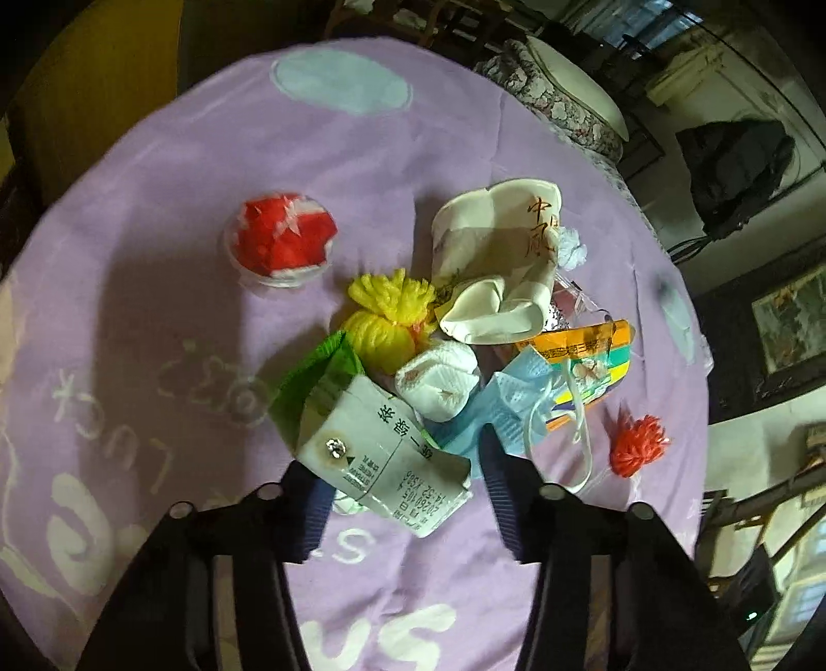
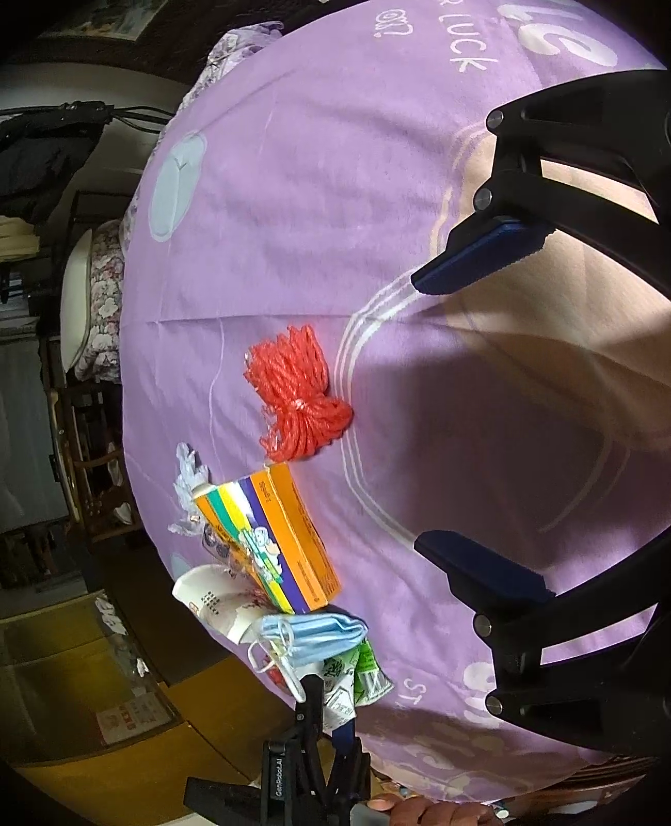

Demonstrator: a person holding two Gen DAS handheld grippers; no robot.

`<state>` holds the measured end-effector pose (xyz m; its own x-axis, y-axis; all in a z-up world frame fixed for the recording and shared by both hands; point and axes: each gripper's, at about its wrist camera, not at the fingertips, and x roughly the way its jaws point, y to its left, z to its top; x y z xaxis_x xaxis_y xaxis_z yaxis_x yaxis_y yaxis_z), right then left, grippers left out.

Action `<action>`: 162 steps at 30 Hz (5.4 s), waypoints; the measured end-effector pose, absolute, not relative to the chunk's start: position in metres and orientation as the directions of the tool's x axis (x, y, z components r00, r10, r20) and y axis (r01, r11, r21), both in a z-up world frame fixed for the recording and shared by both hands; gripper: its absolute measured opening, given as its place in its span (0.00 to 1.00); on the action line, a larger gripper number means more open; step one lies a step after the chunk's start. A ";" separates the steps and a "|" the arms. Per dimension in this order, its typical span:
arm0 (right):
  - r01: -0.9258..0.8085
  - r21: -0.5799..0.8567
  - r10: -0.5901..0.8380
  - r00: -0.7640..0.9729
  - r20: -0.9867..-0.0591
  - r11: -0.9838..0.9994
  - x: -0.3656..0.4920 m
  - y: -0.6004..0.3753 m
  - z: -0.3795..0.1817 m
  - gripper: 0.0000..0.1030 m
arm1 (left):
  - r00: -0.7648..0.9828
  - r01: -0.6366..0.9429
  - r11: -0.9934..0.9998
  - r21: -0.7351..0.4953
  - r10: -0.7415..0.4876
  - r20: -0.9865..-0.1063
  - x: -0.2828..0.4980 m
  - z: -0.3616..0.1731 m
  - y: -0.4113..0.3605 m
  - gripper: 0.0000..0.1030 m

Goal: Collect trash
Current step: 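Grasp the white-and-green tissue pack with the left tool while the right tool grasps the red yarn tuft, then carry both items to the orange wastebasket and open both tools over it, then swing both tools back over the table toward the blue mask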

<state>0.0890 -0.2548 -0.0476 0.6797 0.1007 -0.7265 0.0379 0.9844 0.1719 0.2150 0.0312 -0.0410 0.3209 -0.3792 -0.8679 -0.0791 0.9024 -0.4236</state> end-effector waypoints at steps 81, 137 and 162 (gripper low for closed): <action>-0.747 0.123 0.534 0.340 -0.774 0.654 -0.092 0.181 -0.020 0.45 | 0.526 -0.312 0.849 -0.426 -0.219 -0.822 -0.141 -0.016 0.365 0.35; -0.869 0.153 0.426 0.071 -0.902 0.470 -0.113 0.323 -0.149 0.78 | 0.310 -0.666 0.668 -0.333 -0.157 -0.937 -0.157 -0.173 0.494 0.70; -0.597 0.076 0.444 0.500 -0.743 0.799 -0.059 0.062 -0.012 0.89 | 0.493 -0.296 0.886 -0.357 -0.178 -0.851 -0.089 -0.020 0.308 0.82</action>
<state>-0.0585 0.0620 -0.0123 0.5001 0.4444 -0.7432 -0.5965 0.7990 0.0763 -0.0887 0.3075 -0.0200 0.4933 -0.1780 -0.8515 -0.2960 0.8861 -0.3567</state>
